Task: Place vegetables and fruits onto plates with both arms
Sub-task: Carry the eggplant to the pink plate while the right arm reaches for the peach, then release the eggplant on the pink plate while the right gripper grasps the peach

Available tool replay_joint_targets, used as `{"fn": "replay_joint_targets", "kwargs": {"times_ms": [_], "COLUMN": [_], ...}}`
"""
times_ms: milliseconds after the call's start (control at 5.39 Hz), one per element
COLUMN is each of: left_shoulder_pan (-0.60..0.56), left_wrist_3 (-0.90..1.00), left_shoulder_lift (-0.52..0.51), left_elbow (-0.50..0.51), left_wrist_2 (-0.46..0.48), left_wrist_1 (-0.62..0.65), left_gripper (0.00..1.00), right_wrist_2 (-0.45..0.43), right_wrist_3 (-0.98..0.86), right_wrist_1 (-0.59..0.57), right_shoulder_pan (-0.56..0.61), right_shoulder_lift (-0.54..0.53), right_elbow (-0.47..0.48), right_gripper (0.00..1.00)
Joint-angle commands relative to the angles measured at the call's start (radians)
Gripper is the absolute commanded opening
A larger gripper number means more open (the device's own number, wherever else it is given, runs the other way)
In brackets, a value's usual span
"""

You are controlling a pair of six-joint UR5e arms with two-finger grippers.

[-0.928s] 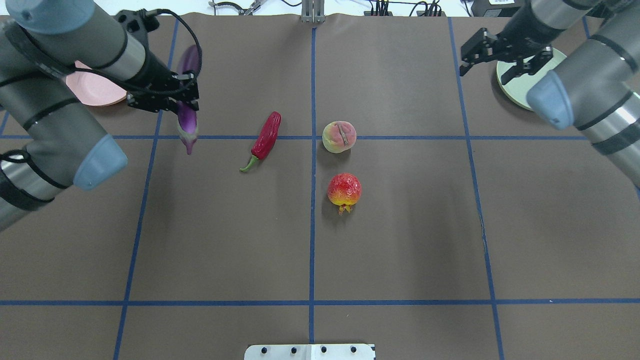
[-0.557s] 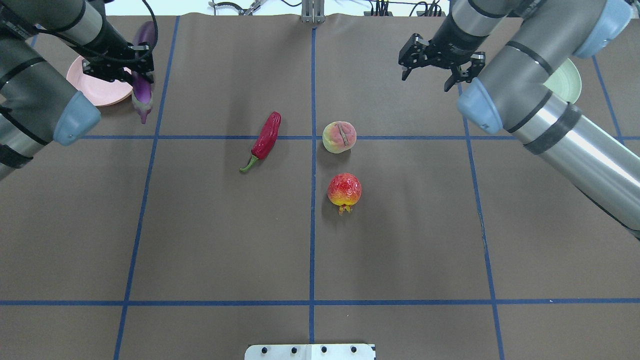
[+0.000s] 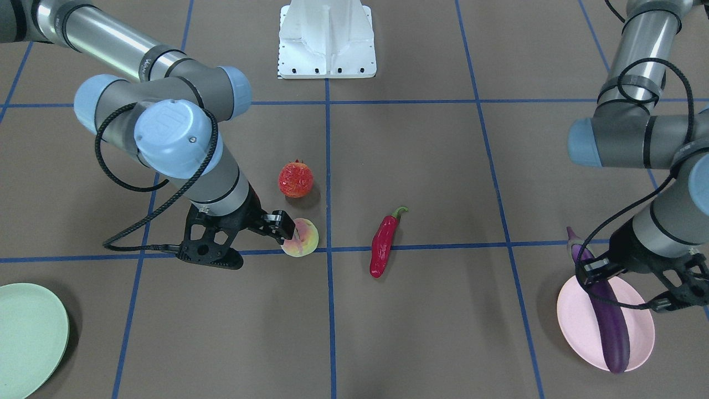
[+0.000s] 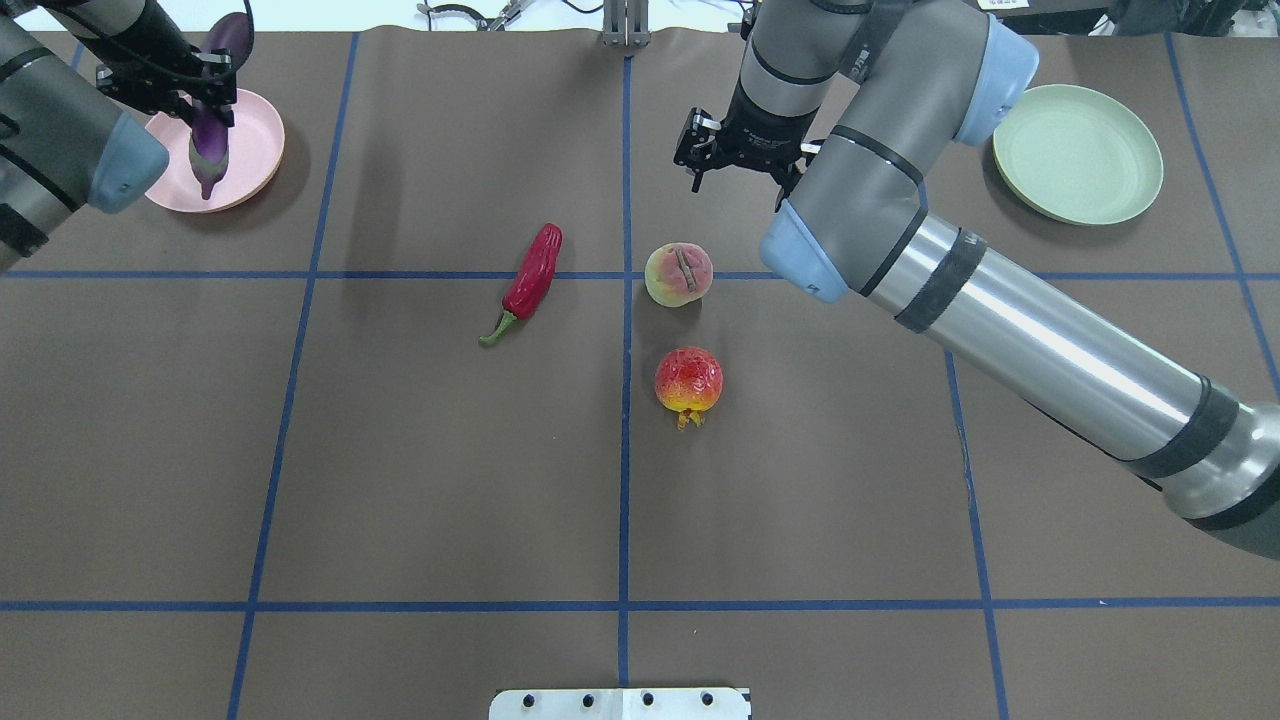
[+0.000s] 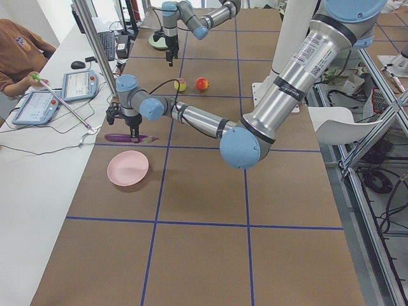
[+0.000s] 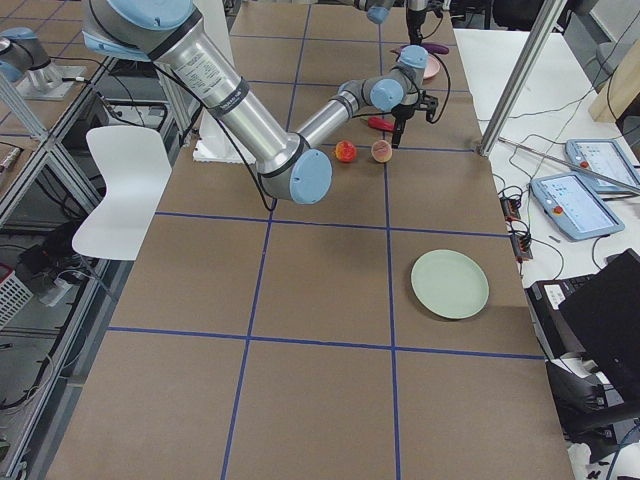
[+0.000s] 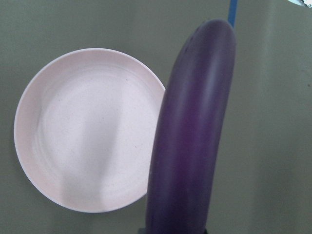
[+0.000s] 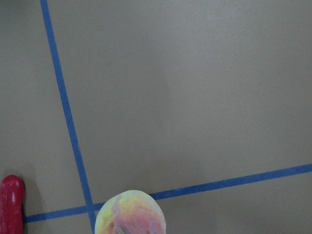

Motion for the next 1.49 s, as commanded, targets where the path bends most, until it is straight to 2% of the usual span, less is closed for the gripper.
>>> {"fn": "replay_joint_targets", "kwargs": {"times_ms": [0, 928, 1299], "left_shoulder_pan": [-0.011, -0.004, 0.041], "left_wrist_3": [0.014, 0.115, 0.115], "left_shoulder_lift": [-0.028, -0.085, -0.085], "left_elbow": [0.081, 0.228, 0.258], "left_wrist_2": [0.035, 0.134, 0.243], "left_wrist_1": [-0.04, -0.058, -0.086], "left_gripper": [0.0, 0.0, 0.0], "right_wrist_2": [-0.059, -0.094, -0.105], "right_wrist_3": [0.021, 0.053, 0.055], "right_wrist_1": [0.041, 0.061, 0.061], "right_shoulder_pan": [-0.048, -0.114, -0.116], "right_shoulder_lift": [0.063, 0.06, 0.058], "right_elbow": [-0.096, -0.153, -0.153], "right_gripper": [1.0, 1.0, 1.0]}}
